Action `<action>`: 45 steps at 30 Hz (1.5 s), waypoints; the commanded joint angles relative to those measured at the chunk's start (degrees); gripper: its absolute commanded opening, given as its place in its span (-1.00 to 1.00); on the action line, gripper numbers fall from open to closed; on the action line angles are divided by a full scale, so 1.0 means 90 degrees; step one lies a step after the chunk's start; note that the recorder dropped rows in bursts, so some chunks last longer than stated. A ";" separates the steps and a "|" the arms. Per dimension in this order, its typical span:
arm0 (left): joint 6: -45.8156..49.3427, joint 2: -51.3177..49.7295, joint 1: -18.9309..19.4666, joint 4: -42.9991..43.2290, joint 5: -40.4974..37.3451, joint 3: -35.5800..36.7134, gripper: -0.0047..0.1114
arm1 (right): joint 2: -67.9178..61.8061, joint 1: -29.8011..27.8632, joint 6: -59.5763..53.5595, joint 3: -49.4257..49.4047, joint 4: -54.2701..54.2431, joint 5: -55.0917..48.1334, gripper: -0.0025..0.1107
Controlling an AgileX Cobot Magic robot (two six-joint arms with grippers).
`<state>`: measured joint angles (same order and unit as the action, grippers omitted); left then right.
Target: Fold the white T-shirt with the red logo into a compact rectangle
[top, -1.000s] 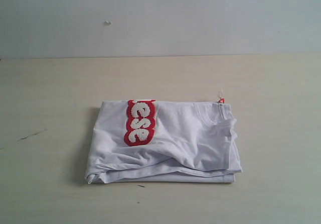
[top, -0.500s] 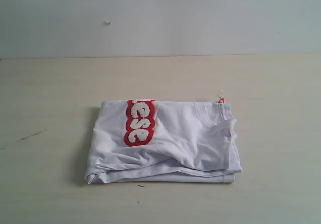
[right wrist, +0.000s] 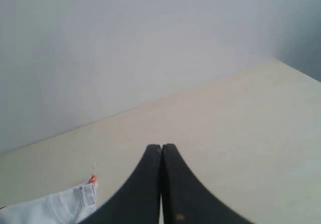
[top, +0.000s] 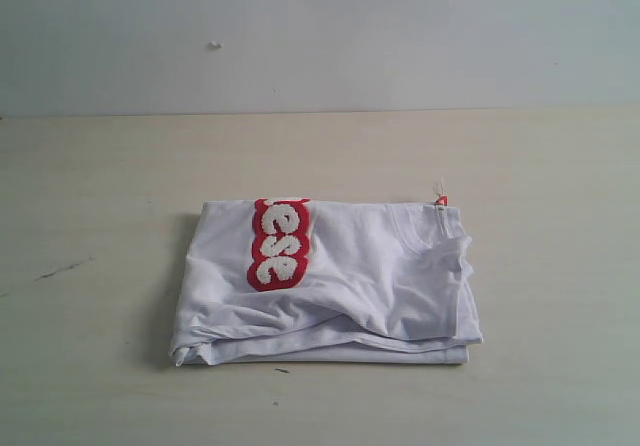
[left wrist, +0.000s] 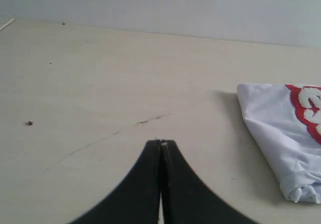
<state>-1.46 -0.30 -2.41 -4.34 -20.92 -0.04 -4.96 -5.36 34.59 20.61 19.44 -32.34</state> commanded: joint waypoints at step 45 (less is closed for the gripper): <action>-0.0038 0.0033 0.0019 -0.0062 0.0042 0.0005 -0.91 | 0.0551 -0.0165 -0.3775 -0.2290 -0.2447 0.1833 -0.96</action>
<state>-1.46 -0.30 -2.41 -4.34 -21.01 -0.04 -0.36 -5.98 0.00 0.23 -4.08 -15.35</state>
